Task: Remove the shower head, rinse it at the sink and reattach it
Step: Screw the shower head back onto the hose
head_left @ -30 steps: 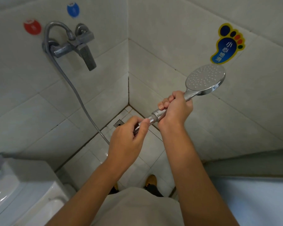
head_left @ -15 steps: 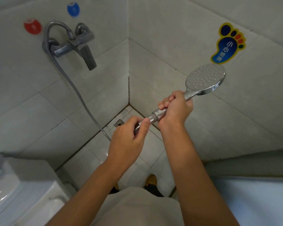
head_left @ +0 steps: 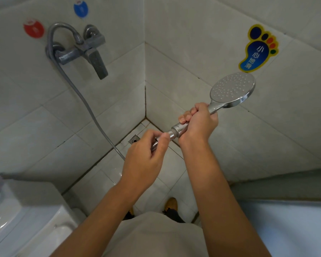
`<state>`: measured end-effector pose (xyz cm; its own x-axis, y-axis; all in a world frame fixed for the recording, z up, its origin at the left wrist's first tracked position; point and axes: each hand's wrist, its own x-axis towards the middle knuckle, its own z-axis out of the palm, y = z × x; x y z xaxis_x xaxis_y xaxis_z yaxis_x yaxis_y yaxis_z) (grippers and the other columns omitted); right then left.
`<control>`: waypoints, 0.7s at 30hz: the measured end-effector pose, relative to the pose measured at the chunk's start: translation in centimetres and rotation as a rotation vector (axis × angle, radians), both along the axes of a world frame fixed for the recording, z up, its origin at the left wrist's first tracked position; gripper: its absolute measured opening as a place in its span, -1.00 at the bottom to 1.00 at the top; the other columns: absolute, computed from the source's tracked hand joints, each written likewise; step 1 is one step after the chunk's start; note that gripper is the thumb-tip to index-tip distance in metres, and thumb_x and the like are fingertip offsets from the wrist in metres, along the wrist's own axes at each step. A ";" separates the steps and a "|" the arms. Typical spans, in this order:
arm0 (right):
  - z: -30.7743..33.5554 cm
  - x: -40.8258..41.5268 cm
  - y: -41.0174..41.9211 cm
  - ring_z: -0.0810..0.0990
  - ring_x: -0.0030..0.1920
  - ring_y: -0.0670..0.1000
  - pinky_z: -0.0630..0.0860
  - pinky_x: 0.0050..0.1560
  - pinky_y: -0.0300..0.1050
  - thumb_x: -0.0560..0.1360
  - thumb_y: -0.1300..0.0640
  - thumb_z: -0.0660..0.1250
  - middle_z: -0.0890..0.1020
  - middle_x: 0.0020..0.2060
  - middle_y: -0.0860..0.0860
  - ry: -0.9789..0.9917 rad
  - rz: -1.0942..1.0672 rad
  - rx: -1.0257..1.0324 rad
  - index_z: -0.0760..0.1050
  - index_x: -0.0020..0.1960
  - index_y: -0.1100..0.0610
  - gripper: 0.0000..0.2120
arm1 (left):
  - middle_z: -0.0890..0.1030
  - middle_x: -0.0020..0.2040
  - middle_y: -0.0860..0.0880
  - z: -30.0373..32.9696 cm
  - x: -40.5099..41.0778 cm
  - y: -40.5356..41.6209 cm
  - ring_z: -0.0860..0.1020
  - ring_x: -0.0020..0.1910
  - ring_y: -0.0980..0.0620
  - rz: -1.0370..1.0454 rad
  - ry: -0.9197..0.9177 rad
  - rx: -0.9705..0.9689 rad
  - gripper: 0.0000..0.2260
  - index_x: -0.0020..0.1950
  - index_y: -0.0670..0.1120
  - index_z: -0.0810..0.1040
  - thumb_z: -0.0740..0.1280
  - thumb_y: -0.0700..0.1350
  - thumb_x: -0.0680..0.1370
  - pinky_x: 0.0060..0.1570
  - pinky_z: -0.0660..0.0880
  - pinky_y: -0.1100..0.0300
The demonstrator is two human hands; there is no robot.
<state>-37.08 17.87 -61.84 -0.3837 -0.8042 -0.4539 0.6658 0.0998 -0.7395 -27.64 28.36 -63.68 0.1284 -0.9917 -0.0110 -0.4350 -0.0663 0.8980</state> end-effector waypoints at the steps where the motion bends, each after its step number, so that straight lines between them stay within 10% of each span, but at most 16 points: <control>1: 0.0 0.0 0.0 0.24 -0.55 -0.05 0.28 -0.56 -0.21 0.50 0.42 0.12 0.30 -0.47 0.00 0.002 0.002 0.001 0.31 -0.01 0.16 -0.81 | 0.42 -0.41 0.08 0.0 0.0 -0.1 0.39 -0.46 0.15 -0.001 -0.012 0.000 -0.65 0.02 -0.03 0.52 0.11 0.19 0.57 -0.48 0.33 0.23; 12: -0.1 0.1 -0.2 0.26 -0.55 -0.05 0.29 -0.55 -0.20 0.51 0.41 0.12 0.31 -0.47 0.00 -0.023 0.010 0.019 0.32 0.01 0.15 -0.81 | 0.53 -0.30 -0.02 0.1 0.3 -0.3 0.48 -0.40 -0.01 -0.024 -0.061 -0.080 -0.79 0.13 0.15 0.39 0.35 -0.01 0.54 -0.43 0.49 0.01; 21: 0.0 0.4 -0.7 0.25 -0.56 -0.06 0.28 -0.56 -0.23 0.50 0.42 0.11 0.30 -0.47 0.00 -0.024 0.010 0.029 0.31 -0.01 0.16 -0.81 | 0.42 -0.41 0.08 -0.1 0.3 -0.6 0.39 -0.47 0.14 -0.006 -0.046 -0.036 -0.60 0.01 -0.07 0.54 0.08 0.21 0.56 -0.49 0.29 0.31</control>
